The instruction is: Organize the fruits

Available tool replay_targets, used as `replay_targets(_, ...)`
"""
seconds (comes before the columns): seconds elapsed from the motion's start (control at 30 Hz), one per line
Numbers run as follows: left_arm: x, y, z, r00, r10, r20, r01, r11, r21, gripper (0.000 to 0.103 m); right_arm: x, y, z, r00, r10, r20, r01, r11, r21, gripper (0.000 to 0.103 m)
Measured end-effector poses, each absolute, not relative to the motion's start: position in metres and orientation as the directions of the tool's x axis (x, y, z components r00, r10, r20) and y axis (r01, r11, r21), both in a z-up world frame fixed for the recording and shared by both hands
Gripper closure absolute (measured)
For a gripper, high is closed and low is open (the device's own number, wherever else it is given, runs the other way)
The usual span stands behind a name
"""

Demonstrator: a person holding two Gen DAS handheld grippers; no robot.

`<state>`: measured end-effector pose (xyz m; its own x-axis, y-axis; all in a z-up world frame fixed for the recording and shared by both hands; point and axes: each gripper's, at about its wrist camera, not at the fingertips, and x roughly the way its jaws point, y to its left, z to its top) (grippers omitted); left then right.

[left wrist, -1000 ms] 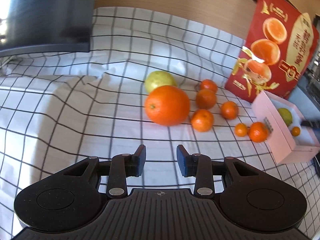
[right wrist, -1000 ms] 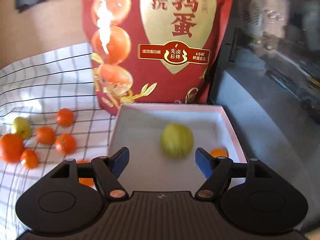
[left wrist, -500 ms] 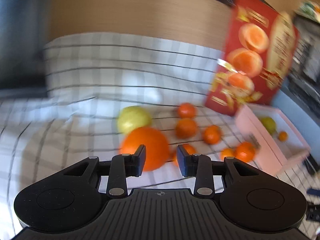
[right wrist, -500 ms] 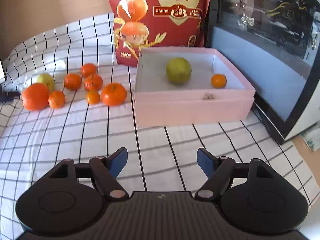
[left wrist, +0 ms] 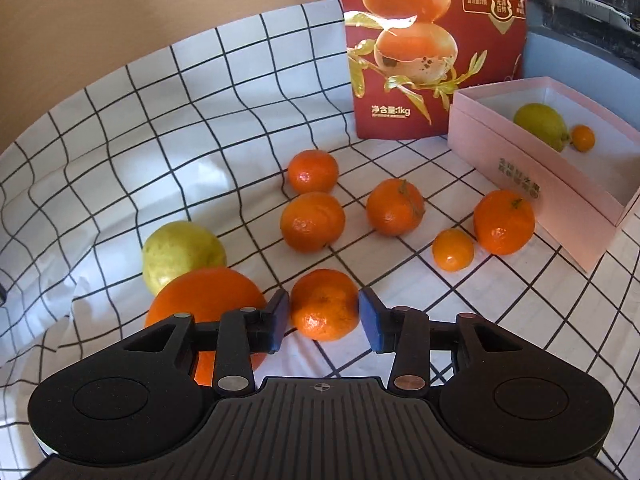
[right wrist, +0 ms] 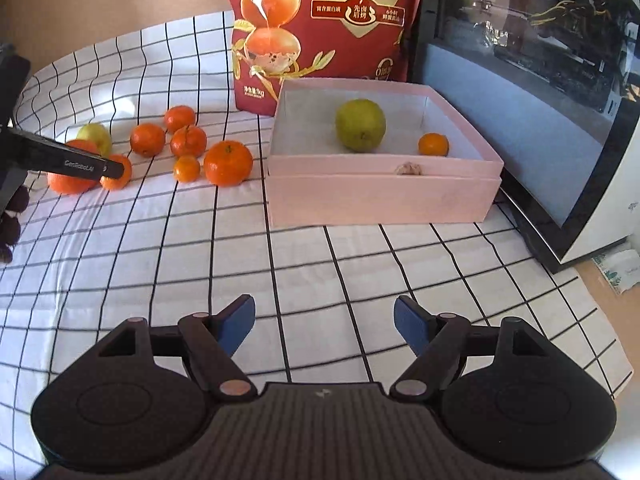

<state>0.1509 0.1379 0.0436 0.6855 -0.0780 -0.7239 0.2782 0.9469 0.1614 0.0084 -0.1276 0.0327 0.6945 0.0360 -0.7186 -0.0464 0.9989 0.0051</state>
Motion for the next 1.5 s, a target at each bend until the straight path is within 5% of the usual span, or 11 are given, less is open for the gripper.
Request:
replay_targets(0.53,0.160,0.139,0.043,0.666,-0.072,-0.742,0.258,0.956,0.139,0.058,0.002,-0.137,0.021,0.653,0.073,-0.754,-0.063,0.997,0.041,0.026)
replay_targets(0.87,0.088,0.159,0.050,0.658,-0.162,-0.735,0.182,0.982,-0.054,0.058,0.009,-0.138,0.019,0.653,0.097,-0.751,-0.061,0.995,0.075,0.026)
replay_targets(1.2,0.026,0.190,0.047,0.634,-0.174,-0.754,0.035,0.980,-0.197,0.058,0.043,-0.083,0.036,0.714,0.175,-0.678,-0.277,0.960,-0.044,0.026)
replay_targets(1.33,0.017,0.194,0.047,0.632,-0.183,-0.753,0.019,0.975,-0.220,0.059,0.068,-0.040,0.051,0.744,0.220,-0.631,-0.385,0.913,-0.135,0.051)
replay_targets(1.5,0.008,0.192,0.047,0.629,-0.176,-0.757,0.012,0.976,-0.217,0.059,0.101,0.015,0.049,0.753,0.239,-0.613,-0.448,0.869,-0.211,0.056)
